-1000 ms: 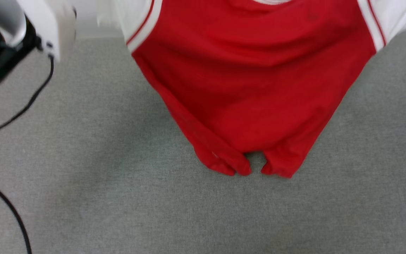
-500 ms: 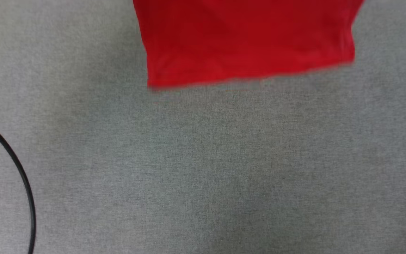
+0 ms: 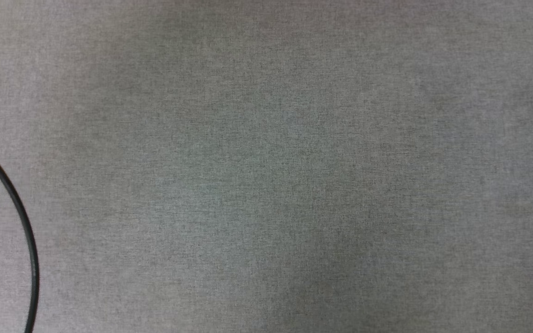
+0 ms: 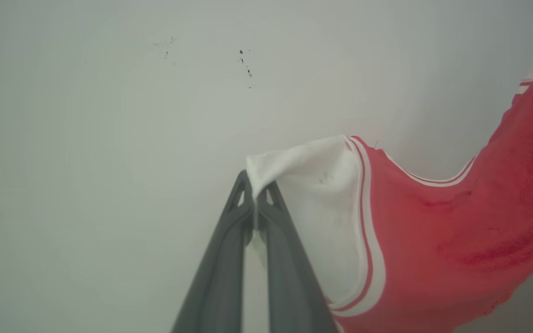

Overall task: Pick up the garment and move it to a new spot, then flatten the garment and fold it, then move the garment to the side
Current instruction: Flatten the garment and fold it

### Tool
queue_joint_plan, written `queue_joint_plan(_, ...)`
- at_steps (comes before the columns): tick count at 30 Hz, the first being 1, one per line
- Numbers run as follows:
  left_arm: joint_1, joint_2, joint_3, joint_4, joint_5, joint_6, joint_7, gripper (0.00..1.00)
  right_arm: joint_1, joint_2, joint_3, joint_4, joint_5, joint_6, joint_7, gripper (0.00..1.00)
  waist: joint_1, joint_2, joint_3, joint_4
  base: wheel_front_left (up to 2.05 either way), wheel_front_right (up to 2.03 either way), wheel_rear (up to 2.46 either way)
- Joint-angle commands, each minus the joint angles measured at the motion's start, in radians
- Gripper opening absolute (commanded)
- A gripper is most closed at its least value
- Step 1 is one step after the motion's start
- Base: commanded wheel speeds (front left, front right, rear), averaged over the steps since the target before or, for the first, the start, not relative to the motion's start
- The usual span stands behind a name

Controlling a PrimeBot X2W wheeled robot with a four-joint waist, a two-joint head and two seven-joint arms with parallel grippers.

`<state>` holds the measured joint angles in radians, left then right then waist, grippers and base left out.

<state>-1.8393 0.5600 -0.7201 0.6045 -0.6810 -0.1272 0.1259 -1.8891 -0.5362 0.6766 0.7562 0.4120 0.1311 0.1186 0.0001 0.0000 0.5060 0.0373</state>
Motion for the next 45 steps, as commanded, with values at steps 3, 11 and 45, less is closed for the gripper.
queue_joint_plan(3,0.039,-0.008,-0.035,0.028,-0.022,-0.002,-0.023,0.0,0.029,0.02,0.049,0.045,0.018,-0.001,-0.025,0.0,-0.0001,0.0,0.005,0.005,0.0,0.0,0.0)
queue_joint_plan(11,0.167,0.02,-0.119,0.055,-0.098,-0.002,-0.089,0.0,0.167,0.047,0.188,0.101,0.093,-0.001,-0.097,0.0,-0.0001,0.0,-0.008,-0.001,0.0,0.0,0.0)
queue_joint_plan(45,1.437,0.344,-0.224,-0.43,-0.411,0.325,-0.324,0.0,1.092,-0.111,0.54,-0.061,0.426,-0.001,-0.327,0.0,-0.0001,0.0,-0.373,-0.07,0.0,0.0,0.0)
